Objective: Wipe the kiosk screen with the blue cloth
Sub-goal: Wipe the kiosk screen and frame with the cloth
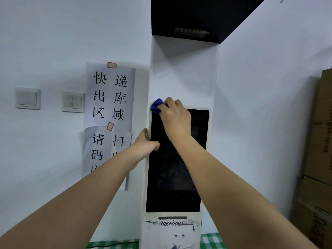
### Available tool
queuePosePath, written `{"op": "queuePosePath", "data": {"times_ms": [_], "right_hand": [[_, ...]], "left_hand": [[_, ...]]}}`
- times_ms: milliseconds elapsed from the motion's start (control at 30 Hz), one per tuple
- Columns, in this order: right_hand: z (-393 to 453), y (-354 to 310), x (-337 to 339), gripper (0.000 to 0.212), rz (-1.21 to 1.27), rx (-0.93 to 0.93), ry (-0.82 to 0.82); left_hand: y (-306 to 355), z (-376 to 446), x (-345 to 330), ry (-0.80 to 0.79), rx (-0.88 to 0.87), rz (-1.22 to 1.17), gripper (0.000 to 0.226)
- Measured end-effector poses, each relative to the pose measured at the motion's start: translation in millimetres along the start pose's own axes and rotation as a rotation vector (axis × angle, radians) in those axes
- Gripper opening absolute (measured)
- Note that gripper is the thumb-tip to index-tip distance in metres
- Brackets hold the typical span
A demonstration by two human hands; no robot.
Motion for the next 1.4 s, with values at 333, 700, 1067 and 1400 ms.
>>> {"op": "queuePosePath", "data": {"times_ms": [333, 700, 1067, 1400], "right_hand": [[0.3, 6.2, 3.2, 0.020, 0.005, 0.062, 0.068], [-17.3, 23.9, 4.9, 0.018, 0.013, 0.016, 0.083], [-31.9, 34.3, 3.6, 0.017, 0.023, 0.125, 0.068], [-50.0, 29.3, 0.4, 0.017, -0.040, 0.324, -0.029]], "left_hand": [[0.7, -1.8, 0.3, -0.010, -0.031, -0.012, 0.076], [-1.4, 0.1, -4.9, 0.024, -0.046, -0.011, 0.075], [-7.3, 9.0, -7.9, 0.049, -0.034, 0.022, 0.088], [-6.4, 11.3, -11.0, 0.051, 0.008, 0.030, 0.091]]}}
Point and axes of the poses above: each hand's wrist, its own z-axis towards the middle knuckle, its own x-axis out of the back of the hand, y = z × x, the point moved 3 cm from there along z, towards the middle knuckle, and after that the axes turned 10 degrees about z, right-handed, at the moved point
